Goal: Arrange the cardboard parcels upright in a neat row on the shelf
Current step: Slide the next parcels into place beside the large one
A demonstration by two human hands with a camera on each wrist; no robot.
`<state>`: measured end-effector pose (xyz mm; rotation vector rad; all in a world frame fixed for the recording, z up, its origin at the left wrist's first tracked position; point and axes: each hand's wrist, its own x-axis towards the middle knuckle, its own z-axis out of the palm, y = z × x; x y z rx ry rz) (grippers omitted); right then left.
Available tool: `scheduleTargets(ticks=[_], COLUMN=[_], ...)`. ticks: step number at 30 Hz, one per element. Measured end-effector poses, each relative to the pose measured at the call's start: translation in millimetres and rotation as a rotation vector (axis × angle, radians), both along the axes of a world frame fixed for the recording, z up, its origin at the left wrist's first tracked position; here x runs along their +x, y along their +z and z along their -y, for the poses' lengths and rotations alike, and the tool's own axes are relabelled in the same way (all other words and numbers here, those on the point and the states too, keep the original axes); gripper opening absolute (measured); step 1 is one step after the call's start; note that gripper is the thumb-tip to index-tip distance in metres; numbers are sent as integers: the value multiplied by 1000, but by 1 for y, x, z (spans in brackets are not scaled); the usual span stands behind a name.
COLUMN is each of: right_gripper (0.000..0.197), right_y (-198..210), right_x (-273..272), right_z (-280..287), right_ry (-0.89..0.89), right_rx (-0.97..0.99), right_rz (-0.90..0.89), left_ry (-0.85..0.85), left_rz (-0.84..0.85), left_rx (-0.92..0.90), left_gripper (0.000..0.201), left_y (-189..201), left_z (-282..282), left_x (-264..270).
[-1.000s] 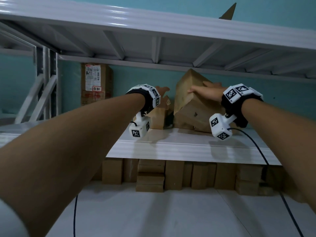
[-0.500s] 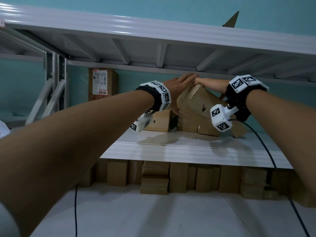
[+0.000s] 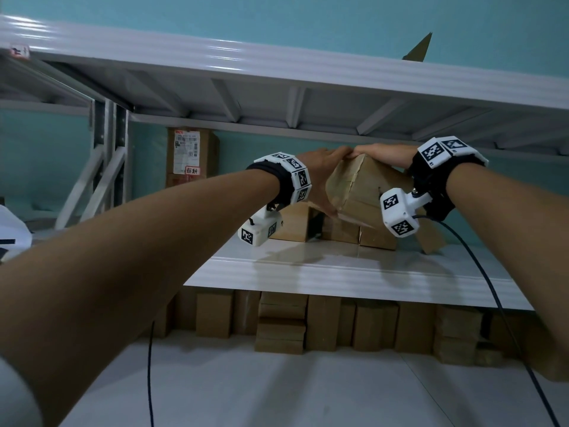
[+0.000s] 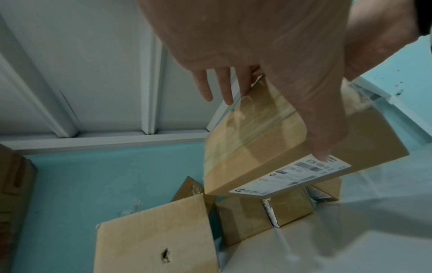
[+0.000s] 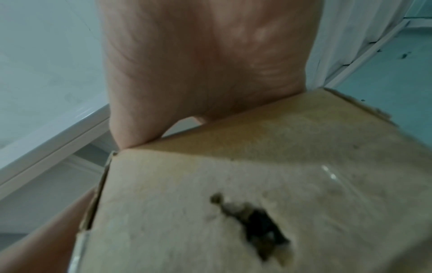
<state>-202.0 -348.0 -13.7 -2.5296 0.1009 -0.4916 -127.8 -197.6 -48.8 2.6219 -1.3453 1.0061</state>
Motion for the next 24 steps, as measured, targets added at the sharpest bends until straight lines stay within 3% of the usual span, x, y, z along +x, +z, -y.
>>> scheduleTargets(ticks=[5,9,11,14,19,22,24], right_gripper=[52,85,86,83,102,87,93], right_y=[8,11,11,8,4,-3,-2], right_x=[2,1,1,-2,-2,-11,-11], right_z=[9,24,29,30,38,26,21], right_ry=[-105,-303,-328,-291,-161,-30,10], right_rx=[65,209,224,283,314,375,378], right_rz=[53,246,305,330,291,251,285], left_ry=[8,-18,-13,8,13,-11,-19], left_rz=[-33,-50,-73,-121,-205,-289,-324], left_rx=[-16,-68,-115,-179,-326,-390,-427], left_gripper=[126,119,118,117,110,108,106], left_y=[6,10,12,16,28,34,37], left_z=[0,-1,-2,-3,-14,-22,-27], left_x=[-4,-6,-5,-5,-4,-3,-3])
